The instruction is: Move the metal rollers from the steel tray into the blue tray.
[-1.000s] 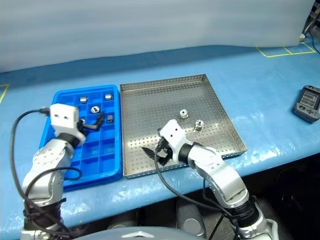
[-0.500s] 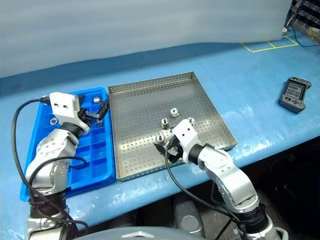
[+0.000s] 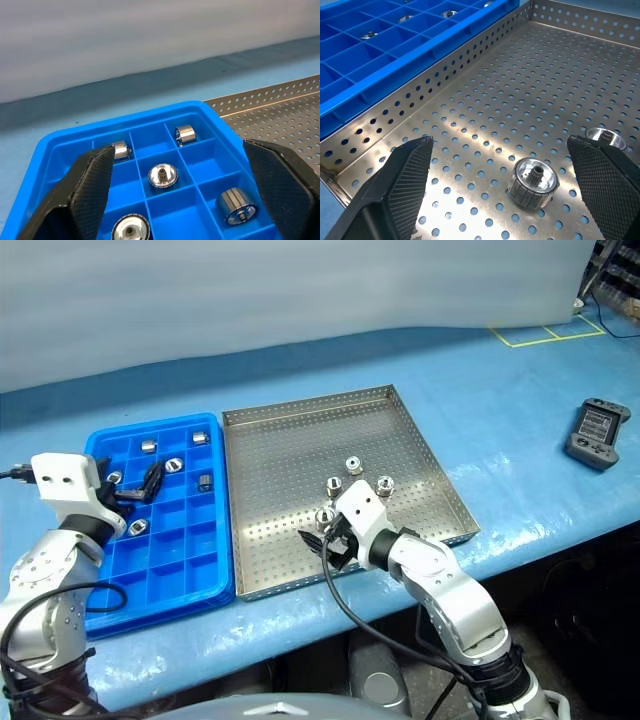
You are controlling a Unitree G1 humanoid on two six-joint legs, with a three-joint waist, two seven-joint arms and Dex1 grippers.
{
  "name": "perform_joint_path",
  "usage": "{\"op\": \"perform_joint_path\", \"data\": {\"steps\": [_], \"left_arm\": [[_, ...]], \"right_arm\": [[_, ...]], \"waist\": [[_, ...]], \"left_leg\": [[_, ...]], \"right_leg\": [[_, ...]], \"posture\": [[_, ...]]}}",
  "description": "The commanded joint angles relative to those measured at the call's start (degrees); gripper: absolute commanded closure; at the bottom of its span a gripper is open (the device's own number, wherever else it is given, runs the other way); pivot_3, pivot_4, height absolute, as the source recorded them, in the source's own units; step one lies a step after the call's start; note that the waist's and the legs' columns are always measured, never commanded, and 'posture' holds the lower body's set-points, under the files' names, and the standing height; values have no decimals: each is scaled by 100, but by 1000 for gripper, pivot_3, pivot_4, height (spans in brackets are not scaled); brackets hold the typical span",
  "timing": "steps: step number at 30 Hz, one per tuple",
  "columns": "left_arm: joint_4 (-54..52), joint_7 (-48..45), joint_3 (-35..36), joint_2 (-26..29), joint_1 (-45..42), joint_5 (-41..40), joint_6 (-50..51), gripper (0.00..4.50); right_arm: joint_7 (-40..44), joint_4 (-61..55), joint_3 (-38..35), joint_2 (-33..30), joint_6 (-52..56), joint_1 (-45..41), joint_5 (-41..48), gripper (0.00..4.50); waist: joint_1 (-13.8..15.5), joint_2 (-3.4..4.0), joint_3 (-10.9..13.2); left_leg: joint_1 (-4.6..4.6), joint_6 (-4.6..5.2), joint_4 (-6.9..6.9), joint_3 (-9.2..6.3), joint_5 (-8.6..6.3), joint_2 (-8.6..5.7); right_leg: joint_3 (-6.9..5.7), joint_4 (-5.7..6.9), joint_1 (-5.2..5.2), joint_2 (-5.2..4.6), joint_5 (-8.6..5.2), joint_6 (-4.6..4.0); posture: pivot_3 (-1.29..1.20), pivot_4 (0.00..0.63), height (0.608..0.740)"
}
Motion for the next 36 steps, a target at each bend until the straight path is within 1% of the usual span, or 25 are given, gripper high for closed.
{"op": "perform_joint_path", "data": {"steps": [1,4,7,11,14,18,23,27,30,36], "left_arm": [[-336,-71,35,151,-37,-124,56,32],[-419,-525,-403,337,-75,-324,10,32],[-372,-1255,-1059,647,-277,-479,-122,32],[153,-2013,-1837,976,-878,-474,-181,32],[641,-2366,-2369,1004,-1438,-436,-131,32],[1398,-2788,-3266,889,-2130,-264,65,32],[2269,-2899,-3739,450,-2568,-155,180,32],[2690,-3025,-4064,309,-2703,58,117,32],[2816,-3101,-4246,318,-2767,239,73,32],[2649,-3128,-4440,613,-2616,657,70,32]], "right_arm": [[25,-100,-2,50,-85,-107,38,0],[20,-106,12,71,-88,-96,42,0],[7,-175,-59,39,-57,-25,62,0],[-23,-294,-268,-135,-10,165,51,0],[-78,-387,-449,-240,26,335,63,0],[-196,-594,-790,-411,87,720,43,0],[-376,-846,-1068,-466,161,1088,26,0],[-482,-991,-1119,-466,201,1247,17,0],[-533,-1049,-1121,-454,221,1300,22,0],[-603,-1102,-1119,-438,237,1343,36,0]], "waist": [[16,0,0],[31,0,0],[43,-1,0],[10,1,1],[-35,1,1],[-109,1,1],[-338,2,2],[-585,2,2],[-718,2,2],[-950,2,2]], "left_leg": [[0,0,0,0,0,0],[-1,0,0,1,0,0],[-3,0,0,1,0,-2],[-3,0,0,4,0,-2],[-2,0,0,4,0,-1],[-4,2,0,6,-1,-2],[-9,7,0,9,-4,-2],[-10,9,-1,13,-5,-1],[-10,9,-1,15,-5,-1],[-11,9,-2,20,-5,-1]], "right_leg": [[0,0,0,0,0,0],[0,-1,0,0,-2,-3],[0,-2,0,-3,-10,-17],[1,-2,-1,-2,-13,-22],[1,-1,-1,0,-14,-23],[4,-3,0,0,-14,-22],[9,-5,-4,0,-14,-19],[14,-2,-3,3,-15,-17],[16,-1,-1,3,-16,-17],[22,0,1,3,-16,-16]], "posture": [[-110,150,740],[-120,150,740],[-134,150,740],[-157,150,740],[-196,150,740],[-239,150,740],[-305,150,740],[-338,150,740],[-343,150,740],[-349,150,740]]}}
